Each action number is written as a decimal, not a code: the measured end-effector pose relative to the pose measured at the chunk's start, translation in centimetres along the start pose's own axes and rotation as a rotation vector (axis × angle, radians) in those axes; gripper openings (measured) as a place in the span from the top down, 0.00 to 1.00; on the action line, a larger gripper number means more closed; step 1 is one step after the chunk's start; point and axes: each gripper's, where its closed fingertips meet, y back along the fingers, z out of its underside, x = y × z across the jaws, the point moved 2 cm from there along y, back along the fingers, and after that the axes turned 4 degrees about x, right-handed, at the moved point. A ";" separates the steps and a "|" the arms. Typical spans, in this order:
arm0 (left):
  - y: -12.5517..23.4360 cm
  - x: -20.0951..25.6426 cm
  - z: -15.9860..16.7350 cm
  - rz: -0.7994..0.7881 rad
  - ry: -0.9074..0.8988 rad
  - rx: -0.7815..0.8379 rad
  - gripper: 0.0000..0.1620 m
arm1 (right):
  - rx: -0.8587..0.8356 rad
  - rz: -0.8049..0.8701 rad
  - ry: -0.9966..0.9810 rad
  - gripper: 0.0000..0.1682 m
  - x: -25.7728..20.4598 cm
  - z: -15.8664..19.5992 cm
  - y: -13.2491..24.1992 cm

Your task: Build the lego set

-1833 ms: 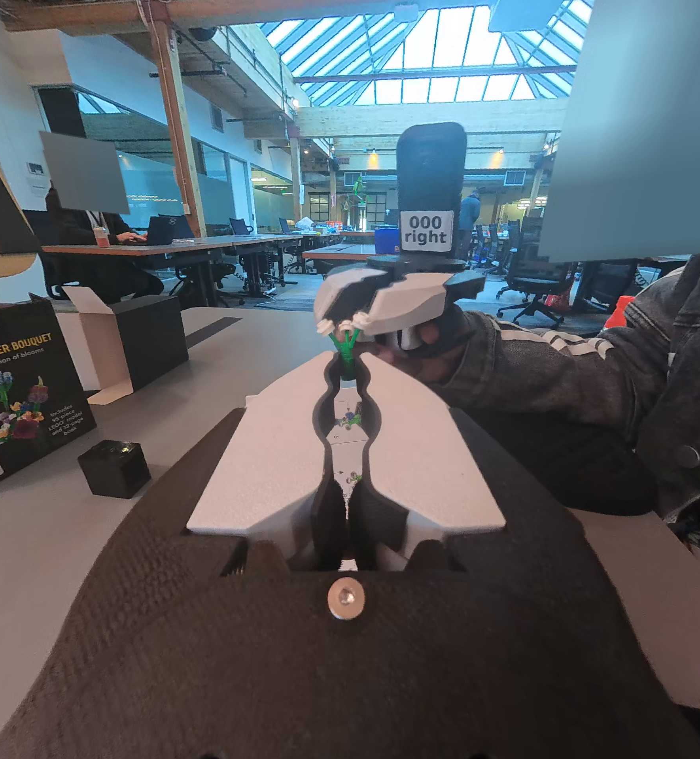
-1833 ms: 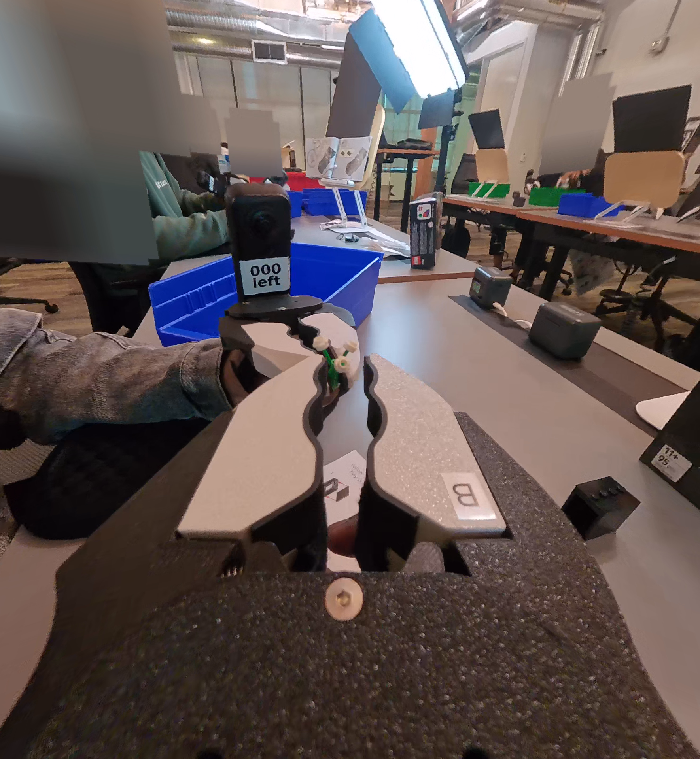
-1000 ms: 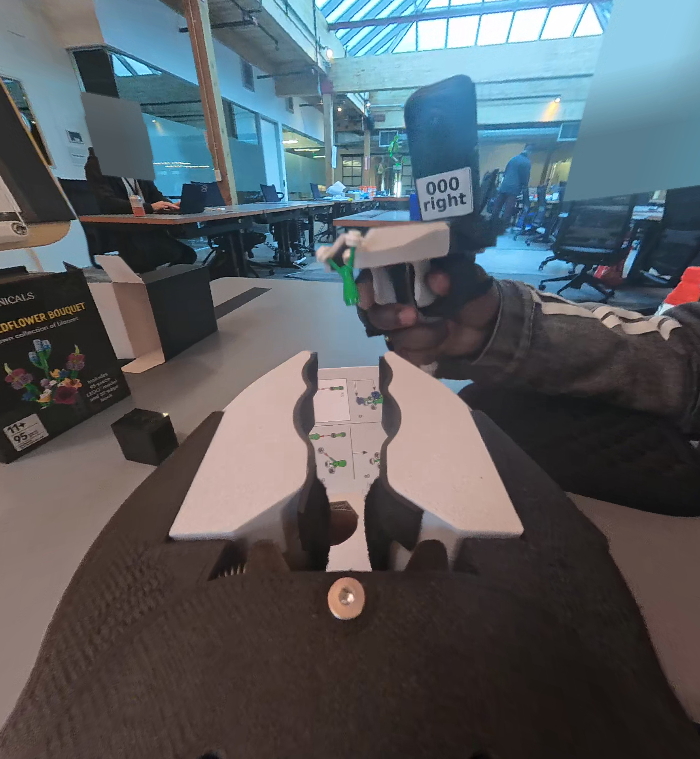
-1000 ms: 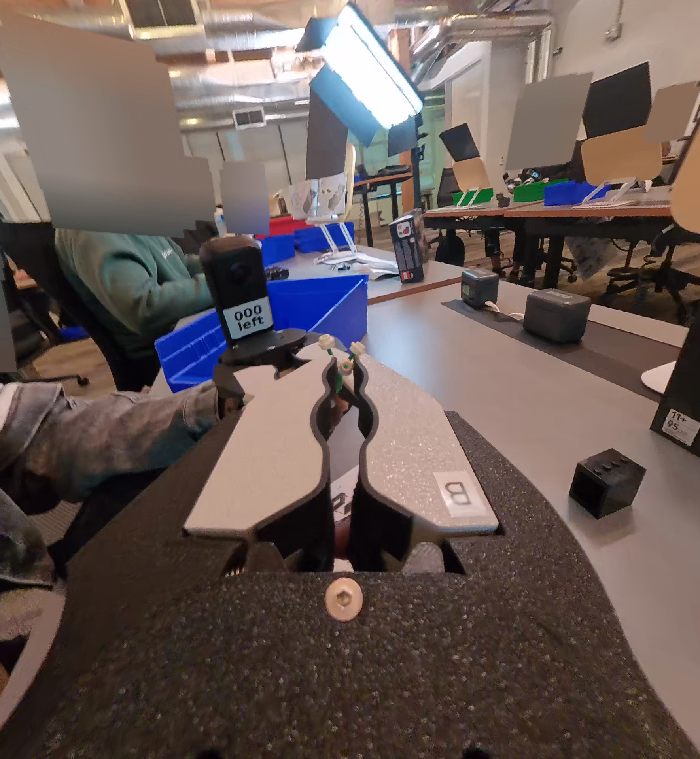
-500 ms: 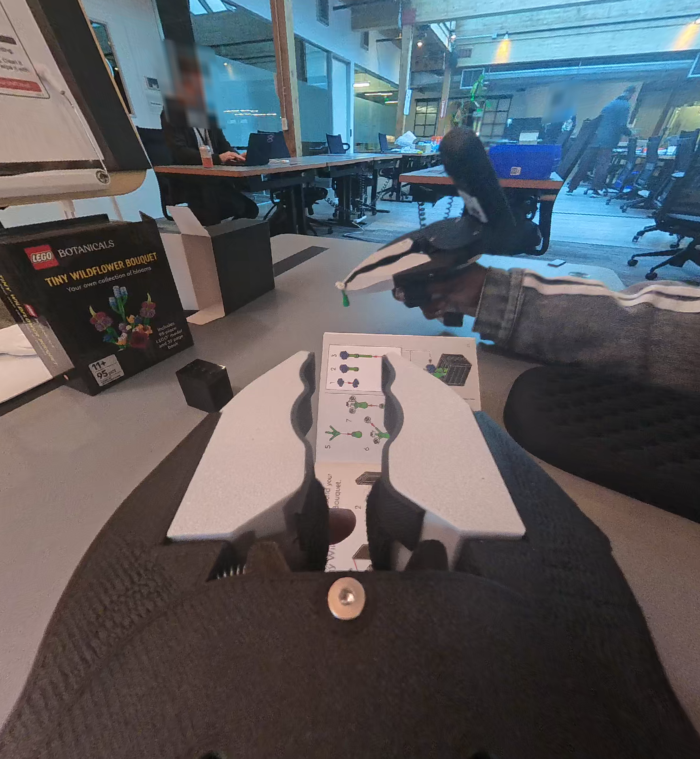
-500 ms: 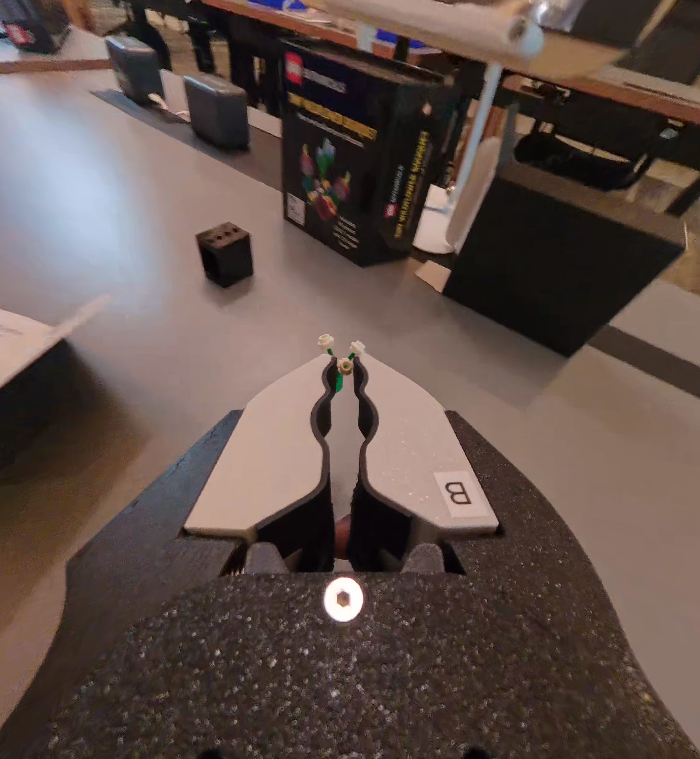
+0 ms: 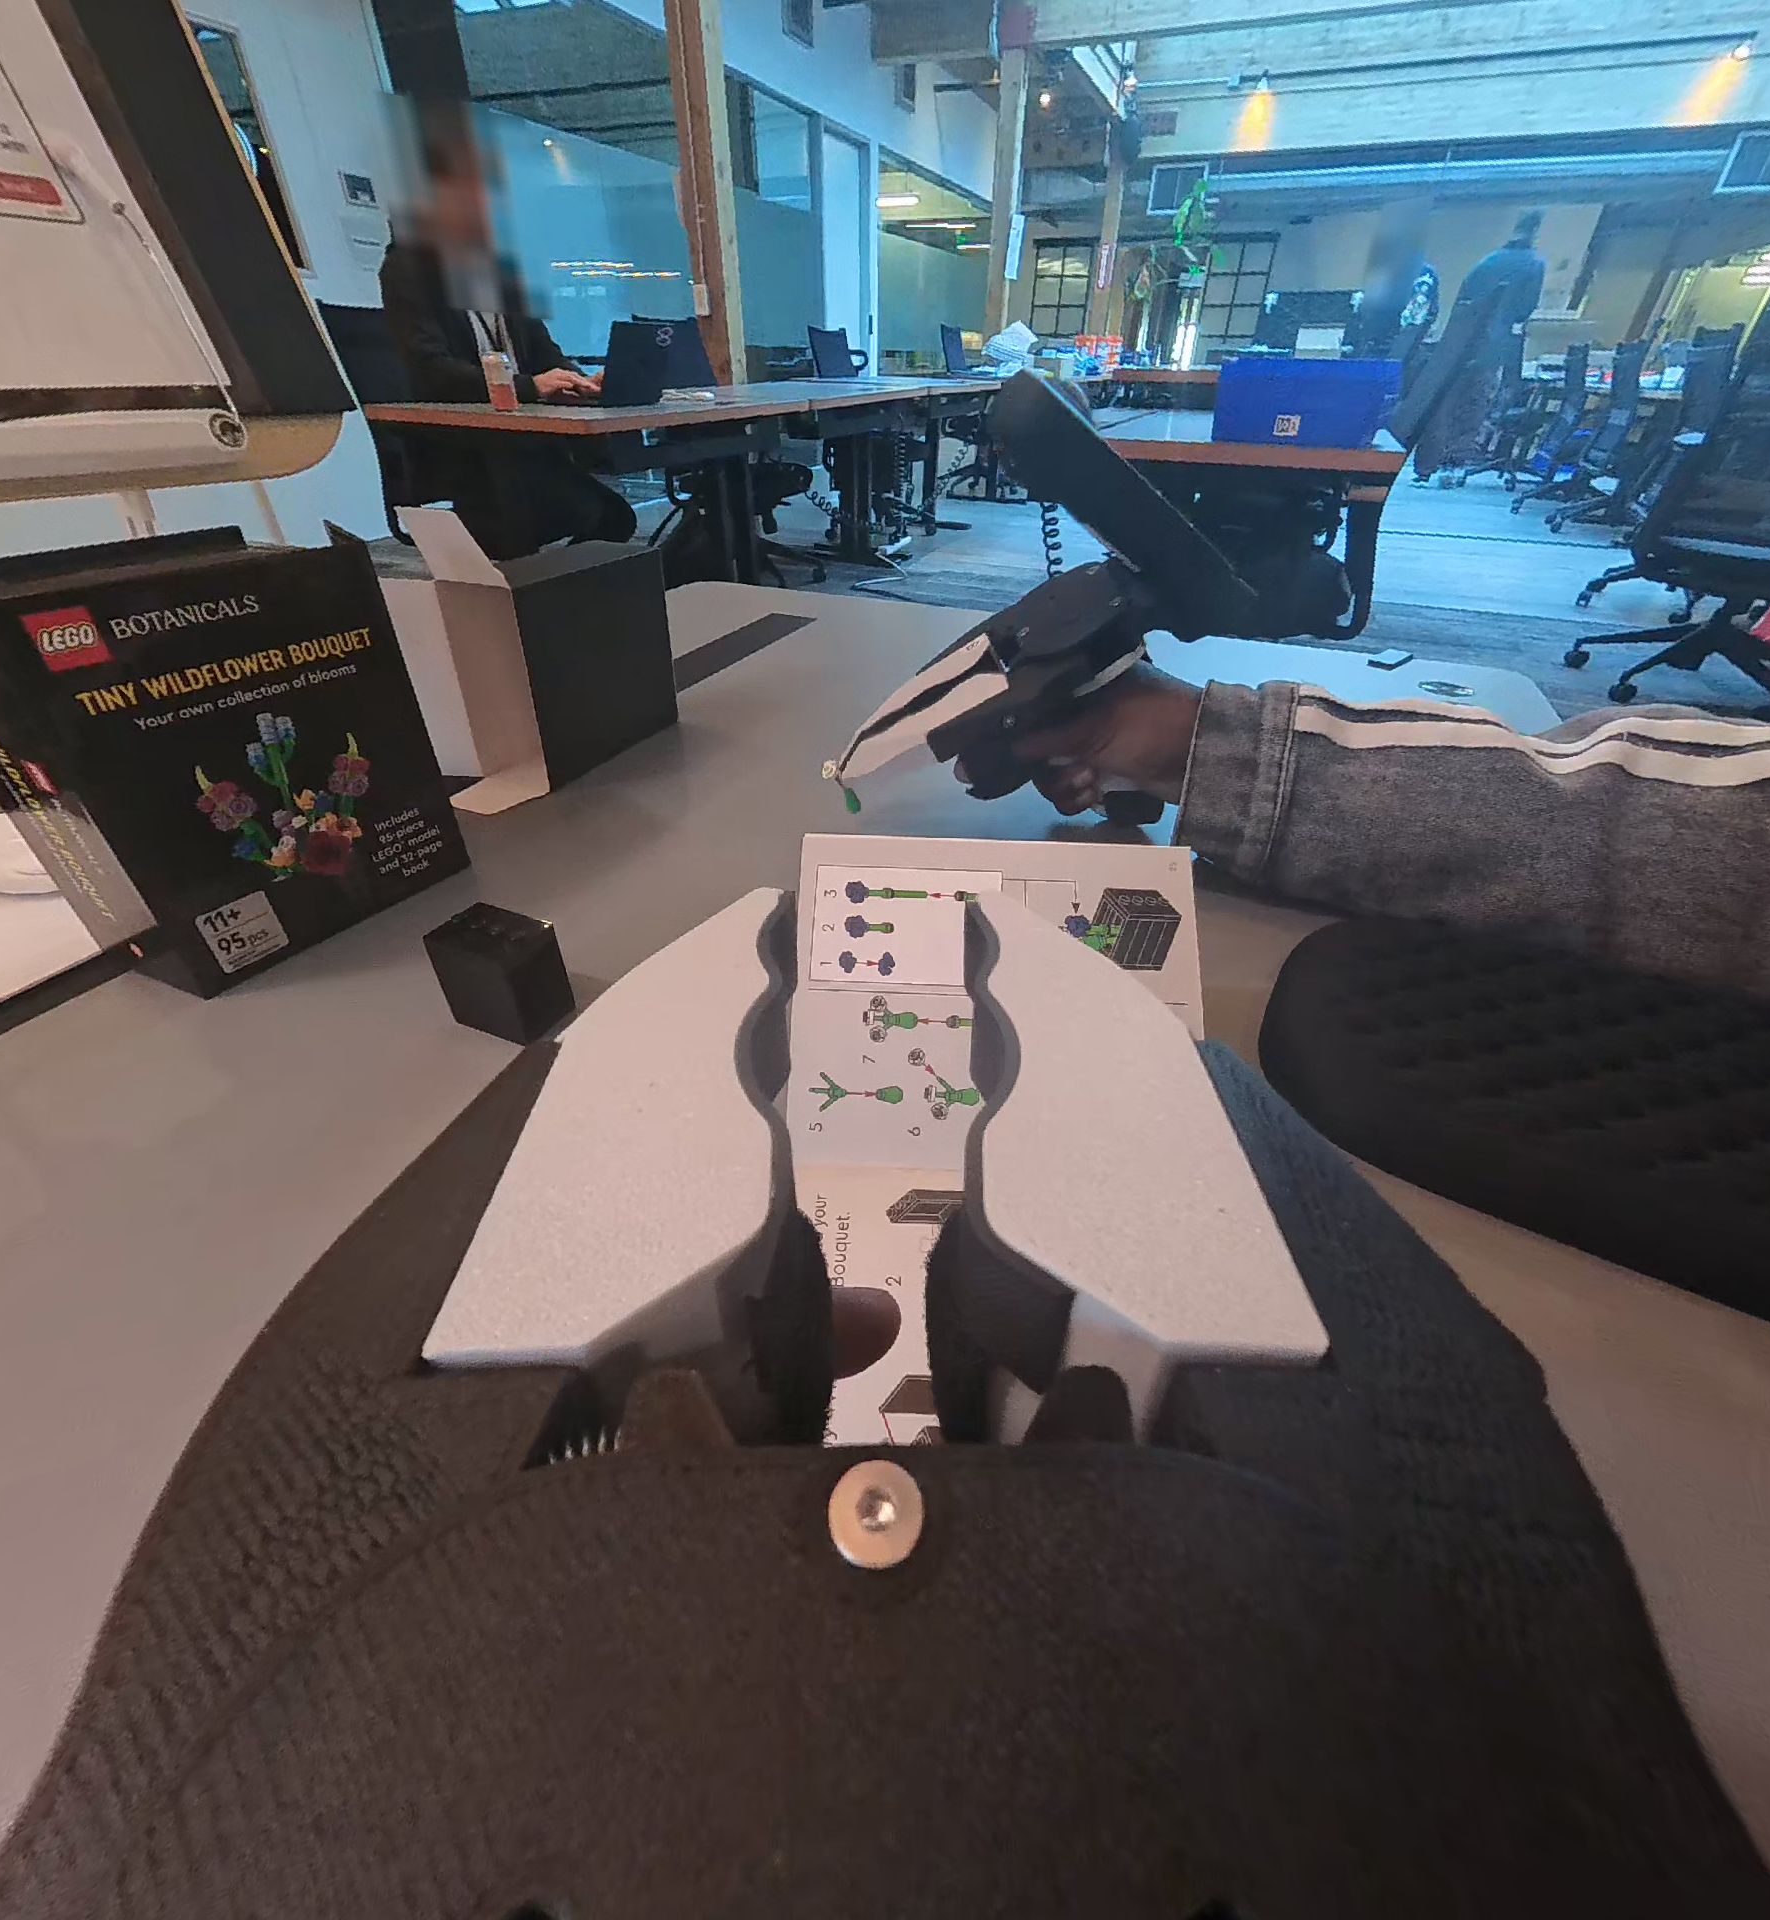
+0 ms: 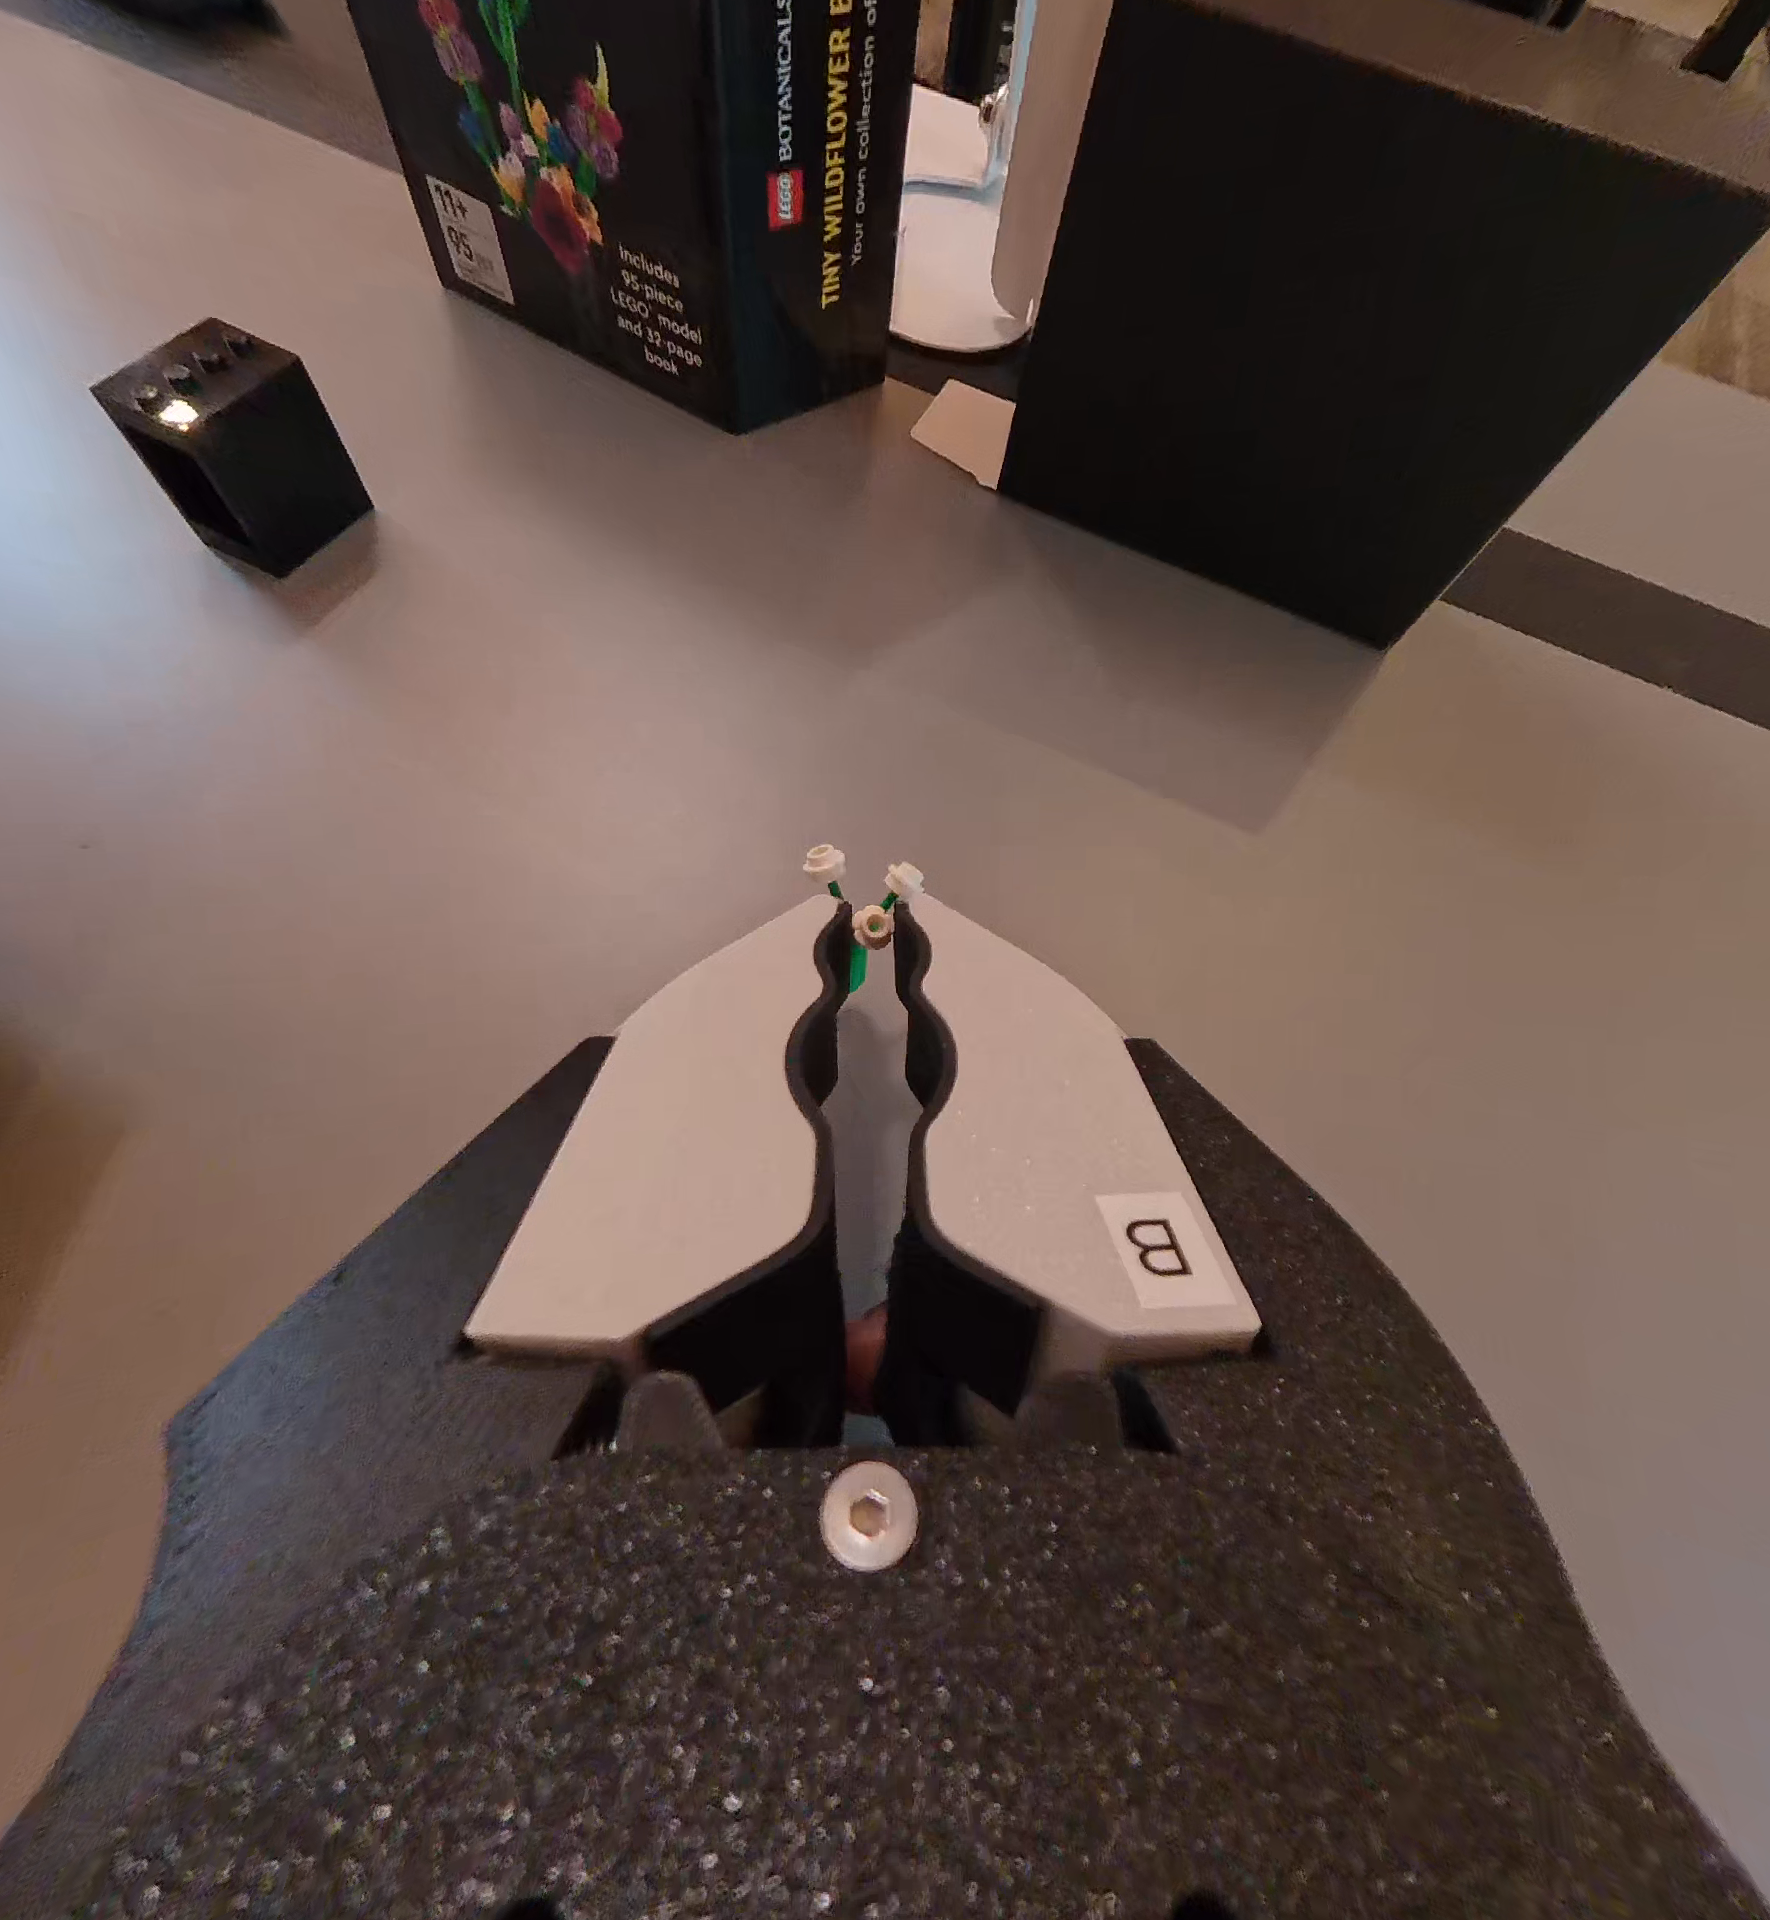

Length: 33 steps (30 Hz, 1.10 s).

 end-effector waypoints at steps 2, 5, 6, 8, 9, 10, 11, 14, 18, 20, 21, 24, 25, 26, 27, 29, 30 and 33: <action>0.0 0.0 0.0 0.000 0.002 0.000 0.81 | -0.015 0.001 0.004 0.96 0.0 0.2 -0.1; 0.0 -0.1 0.1 -0.001 0.005 -0.002 0.81 | -0.036 0.016 0.019 0.96 0.0 0.3 -0.3; 0.0 -0.1 0.1 -0.002 0.005 -0.001 0.81 | -0.041 0.016 0.027 0.96 0.0 0.4 -0.4; 0.0 -0.1 0.1 -0.001 0.006 0.000 0.81 | -0.049 0.023 0.039 0.96 -0.1 0.5 -0.4; 0.0 -0.1 0.1 -0.001 0.005 0.000 0.81 | -0.051 0.026 0.042 0.96 -0.1 0.5 -0.5; 0.0 -0.1 0.1 -0.001 0.005 0.000 0.81 | -0.052 0.030 0.042 0.96 0.0 0.5 -0.5; 0.0 -0.1 0.1 -0.002 0.006 0.000 0.81 | -0.053 0.030 0.041 0.96 0.0 0.5 -0.4; 0.0 -0.1 0.0 -0.001 0.009 0.003 0.81 | -0.053 0.037 0.032 0.95 0.1 0.6 -0.4; 0.0 -0.1 0.0 -0.002 0.009 0.006 0.81 | -0.045 0.037 0.035 0.95 0.0 0.5 -0.3; 0.0 -0.1 0.0 -0.001 0.011 0.005 0.81 | -0.051 0.036 0.037 0.95 0.0 0.6 -0.3; 0.0 -0.1 0.0 -0.001 0.010 0.003 0.81 | -0.056 0.034 0.036 0.95 0.0 0.6 -0.4; 0.0 -0.1 0.0 0.001 0.008 0.003 0.81 | -0.050 0.034 0.027 0.96 0.0 0.6 -0.3; 0.0 0.0 0.0 0.002 0.009 0.001 0.81 | -0.045 0.031 0.016 0.95 0.1 0.6 -0.3; -0.1 0.0 0.0 0.002 0.011 0.001 0.81 | -0.040 0.030 0.001 0.95 0.2 0.5 -0.2; -0.1 0.0 0.0 0.003 0.012 0.001 0.81 | -0.035 0.022 -0.020 0.94 0.3 0.5 -0.2; -0.1 0.0 0.0 0.004 0.010 0.000 0.81 | -0.013 -0.006 -0.092 0.93 0.7 0.3 -0.1; -0.1 0.0 -0.1 0.005 0.009 0.000 0.81 | 0.000 -0.021 -0.144 0.93 1.0 0.2 -0.1; 0.0 -0.2 0.0 -0.016 -0.002 -0.011 0.81 | 0.035 -0.079 -0.286 0.92 1.6 0.1 0.3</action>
